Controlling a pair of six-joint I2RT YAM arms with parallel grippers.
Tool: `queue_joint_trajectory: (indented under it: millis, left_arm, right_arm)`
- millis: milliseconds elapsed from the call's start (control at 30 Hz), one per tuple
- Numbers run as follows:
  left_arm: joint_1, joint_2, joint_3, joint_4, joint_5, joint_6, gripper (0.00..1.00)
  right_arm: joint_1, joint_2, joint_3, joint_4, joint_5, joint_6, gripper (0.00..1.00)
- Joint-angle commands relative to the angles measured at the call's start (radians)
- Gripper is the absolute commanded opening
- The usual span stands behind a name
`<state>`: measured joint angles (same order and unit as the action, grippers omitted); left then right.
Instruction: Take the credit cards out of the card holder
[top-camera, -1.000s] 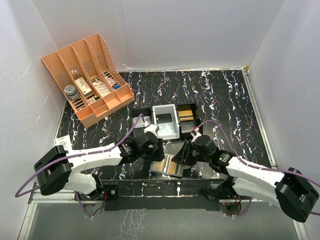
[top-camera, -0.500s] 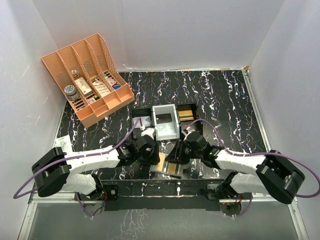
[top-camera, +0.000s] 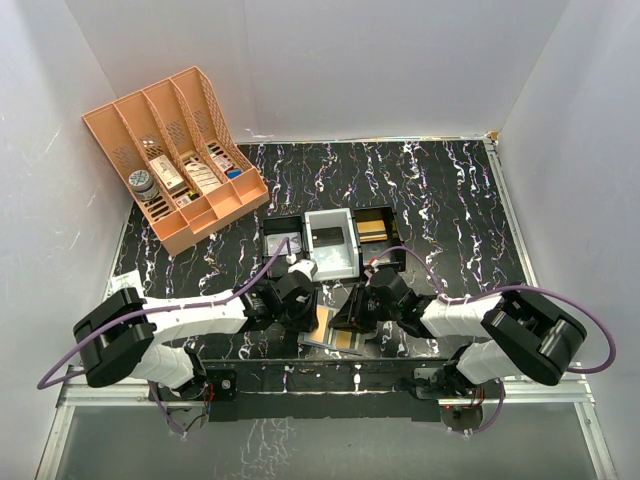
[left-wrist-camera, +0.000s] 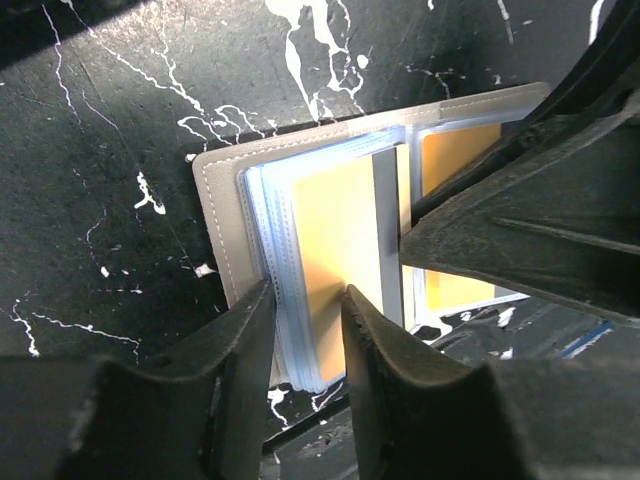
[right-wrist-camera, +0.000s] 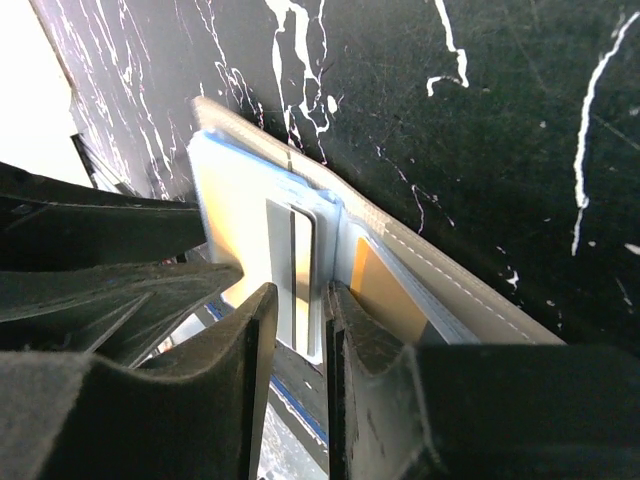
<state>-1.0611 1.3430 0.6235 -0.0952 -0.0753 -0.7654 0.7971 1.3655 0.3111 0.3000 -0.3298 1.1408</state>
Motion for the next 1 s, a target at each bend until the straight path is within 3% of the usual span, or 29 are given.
queue_joint_trajectory:
  millis: [0, 167, 367, 700, 800, 900, 967]
  left_arm:
    - [0.000, 0.019, 0.008, 0.009, 0.050, 0.009, 0.27]
    - [-0.001, 0.040, -0.009, 0.006, 0.057, -0.015, 0.20]
    - [0.000, 0.049, -0.022, 0.033, 0.095, -0.021, 0.15]
    - [-0.001, 0.035, -0.052, 0.064, 0.144, -0.039, 0.12]
    - [-0.002, 0.031, -0.062, 0.072, 0.156, -0.041, 0.11]
    - [-0.002, 0.016, -0.074, 0.059, 0.139, -0.054, 0.11]
    - [-0.001, -0.013, -0.079, 0.044, 0.123, -0.065, 0.11]
  right_arm:
    - [0.005, 0.021, -0.034, 0.013, 0.048, 0.004, 0.23]
    - [0.005, 0.012, -0.036, 0.042, 0.028, -0.013, 0.19]
    - [0.005, 0.018, -0.028, 0.079, -0.009, -0.039, 0.22]
    - [0.035, 0.086, 0.090, -0.013, 0.009, -0.138, 0.20]
    - [0.060, 0.097, 0.125, -0.066, 0.045, -0.160, 0.16]
    - [0.065, 0.100, 0.140, -0.094, 0.069, -0.167, 0.02]
    - [0.065, 0.094, 0.151, -0.116, 0.079, -0.172, 0.00]
